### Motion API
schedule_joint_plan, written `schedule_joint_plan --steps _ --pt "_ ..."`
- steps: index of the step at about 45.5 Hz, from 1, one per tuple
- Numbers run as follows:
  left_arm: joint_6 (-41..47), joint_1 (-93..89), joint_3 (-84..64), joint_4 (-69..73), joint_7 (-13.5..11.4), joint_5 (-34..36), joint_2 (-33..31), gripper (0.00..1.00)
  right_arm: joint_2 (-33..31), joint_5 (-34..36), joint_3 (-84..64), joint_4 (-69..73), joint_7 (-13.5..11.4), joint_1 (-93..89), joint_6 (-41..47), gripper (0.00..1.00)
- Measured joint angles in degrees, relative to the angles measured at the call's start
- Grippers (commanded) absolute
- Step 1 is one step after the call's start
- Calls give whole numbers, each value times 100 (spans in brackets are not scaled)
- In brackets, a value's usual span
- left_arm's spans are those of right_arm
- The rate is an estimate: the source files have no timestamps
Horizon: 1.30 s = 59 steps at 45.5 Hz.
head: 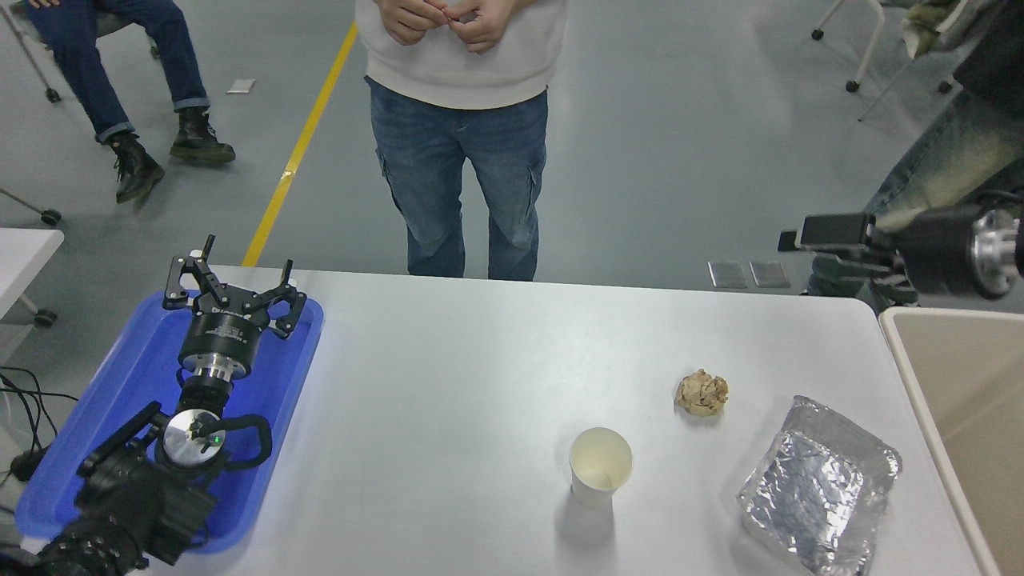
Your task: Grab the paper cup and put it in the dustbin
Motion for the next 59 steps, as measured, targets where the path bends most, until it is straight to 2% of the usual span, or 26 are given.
schedule_joint_plan --steps 8,16,25,30,40,59 --pt "0 0 1 0 0 0 0 100 397 -242 -1135 512 10 983 258 100" --pt "0 0 2 0 1 -1 0 100 818 -245 -1805 883 9 1823 1001 100" --pt "0 0 2 0 5 -2 0 100 1263 355 -2111 1096 -1 2470 2192 100" --pt "0 0 2 0 5 -2 0 100 1512 810 -2183 1134 -26 2618 2500 100" --pt "0 0 -2 0 3 -2 0 100 1865 1483 -2283 1160 -120 2768 2748 100" --pt "9 0 -3 0 -5 -2 0 100 2102 1562 -2369 1191 -184 2824 2498 100"
